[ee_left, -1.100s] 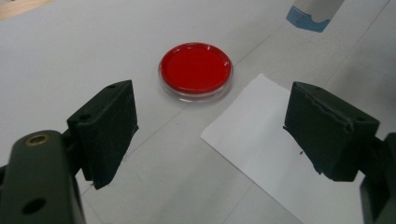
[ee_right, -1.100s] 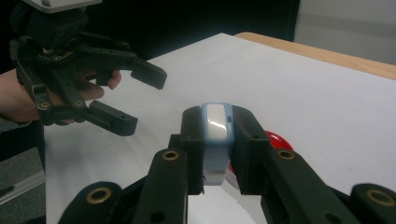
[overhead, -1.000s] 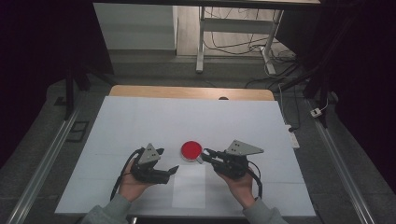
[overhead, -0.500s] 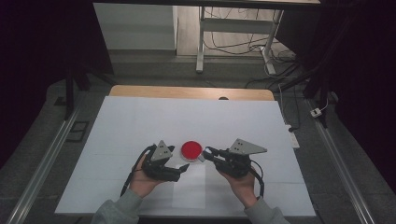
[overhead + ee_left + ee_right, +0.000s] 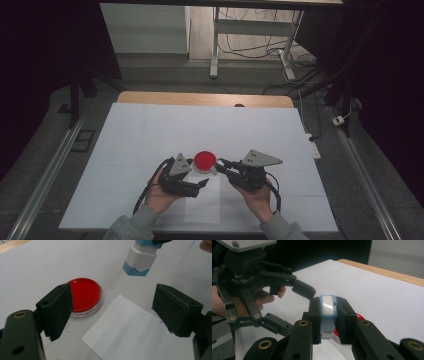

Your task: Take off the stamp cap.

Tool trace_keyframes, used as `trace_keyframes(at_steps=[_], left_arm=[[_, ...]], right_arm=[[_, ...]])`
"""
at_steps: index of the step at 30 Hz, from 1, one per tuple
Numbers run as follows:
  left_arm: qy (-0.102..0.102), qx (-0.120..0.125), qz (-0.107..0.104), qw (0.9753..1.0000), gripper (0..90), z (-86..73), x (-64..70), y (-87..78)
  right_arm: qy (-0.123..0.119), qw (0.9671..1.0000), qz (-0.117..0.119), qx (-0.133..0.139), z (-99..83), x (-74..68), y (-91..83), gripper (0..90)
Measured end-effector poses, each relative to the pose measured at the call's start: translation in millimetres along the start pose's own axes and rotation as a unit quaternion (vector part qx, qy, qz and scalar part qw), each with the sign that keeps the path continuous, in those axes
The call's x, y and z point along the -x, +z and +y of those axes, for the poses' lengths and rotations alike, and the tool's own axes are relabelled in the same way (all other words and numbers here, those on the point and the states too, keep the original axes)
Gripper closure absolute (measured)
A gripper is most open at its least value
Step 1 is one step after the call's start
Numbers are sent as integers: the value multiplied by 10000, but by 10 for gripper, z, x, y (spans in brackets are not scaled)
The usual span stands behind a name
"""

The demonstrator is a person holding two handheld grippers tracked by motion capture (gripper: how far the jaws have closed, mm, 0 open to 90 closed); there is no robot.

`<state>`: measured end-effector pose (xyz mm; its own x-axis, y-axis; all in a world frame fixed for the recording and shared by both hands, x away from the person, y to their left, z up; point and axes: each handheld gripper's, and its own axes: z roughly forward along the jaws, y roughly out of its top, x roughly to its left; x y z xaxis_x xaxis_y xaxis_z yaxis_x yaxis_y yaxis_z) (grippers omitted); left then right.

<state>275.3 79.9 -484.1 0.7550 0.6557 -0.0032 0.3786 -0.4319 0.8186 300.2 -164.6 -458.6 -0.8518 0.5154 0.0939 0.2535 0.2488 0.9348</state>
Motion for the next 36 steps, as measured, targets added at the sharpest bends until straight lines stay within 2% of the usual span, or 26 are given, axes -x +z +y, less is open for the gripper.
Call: trace_keyframes(at_steps=[11,28,36], left_arm=[[49,-20,-1,10000,187,15,63,60],[121,-11,46,9999,212,35,127,139],[169,66,112,9998,247,45,154,169]], right_arm=[[-4,10000,35,-87,-42,-7,51,752],[34,10000,-16,-27,-40,-10,44,752],[44,10000,-43,-8,-43,-3,44,752]])
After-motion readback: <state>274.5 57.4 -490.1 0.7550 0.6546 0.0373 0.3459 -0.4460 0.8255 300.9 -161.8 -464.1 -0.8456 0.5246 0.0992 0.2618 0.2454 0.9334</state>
